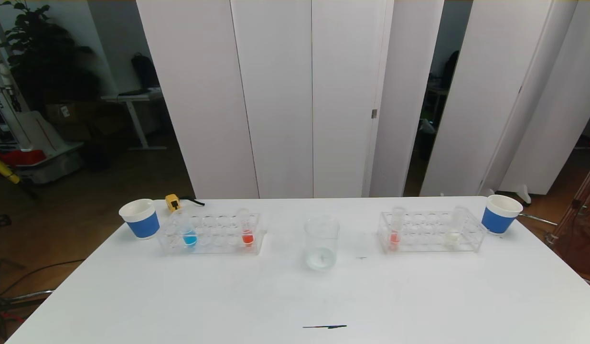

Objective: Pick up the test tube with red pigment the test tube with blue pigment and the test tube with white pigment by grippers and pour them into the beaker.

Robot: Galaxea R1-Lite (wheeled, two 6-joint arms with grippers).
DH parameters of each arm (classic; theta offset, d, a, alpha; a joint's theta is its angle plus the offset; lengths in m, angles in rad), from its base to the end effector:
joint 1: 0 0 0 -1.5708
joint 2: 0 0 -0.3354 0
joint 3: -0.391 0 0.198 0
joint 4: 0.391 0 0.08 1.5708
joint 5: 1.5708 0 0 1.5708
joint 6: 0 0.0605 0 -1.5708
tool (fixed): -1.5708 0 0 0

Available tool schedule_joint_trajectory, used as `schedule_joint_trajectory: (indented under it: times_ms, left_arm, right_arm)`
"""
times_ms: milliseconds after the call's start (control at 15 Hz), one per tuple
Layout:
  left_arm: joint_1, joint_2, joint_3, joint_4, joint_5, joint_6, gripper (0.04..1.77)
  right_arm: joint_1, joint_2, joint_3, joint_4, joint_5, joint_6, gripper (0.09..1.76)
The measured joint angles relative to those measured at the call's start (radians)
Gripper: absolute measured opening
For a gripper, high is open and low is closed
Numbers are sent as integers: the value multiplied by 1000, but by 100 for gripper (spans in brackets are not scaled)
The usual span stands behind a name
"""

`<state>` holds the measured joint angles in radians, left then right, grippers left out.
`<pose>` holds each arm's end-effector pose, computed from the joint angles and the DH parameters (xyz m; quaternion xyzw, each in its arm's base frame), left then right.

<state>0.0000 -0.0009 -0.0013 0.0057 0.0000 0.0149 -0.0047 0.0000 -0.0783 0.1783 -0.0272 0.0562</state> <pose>-0.0120 0.0000 0.0751 0.0074 0.0017 0.0000 1.0000 -0.0190 -0.0016 0.0755 0.0275 0.0495 -0.0173 0.9982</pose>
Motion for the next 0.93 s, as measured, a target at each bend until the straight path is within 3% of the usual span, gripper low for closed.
schedule_joint_trajectory:
  times_ms: [933]
  left_arm:
    - [0,0,0,0,0,0,173]
  right_arm:
    - [0,0,-1,5,0,-3,175]
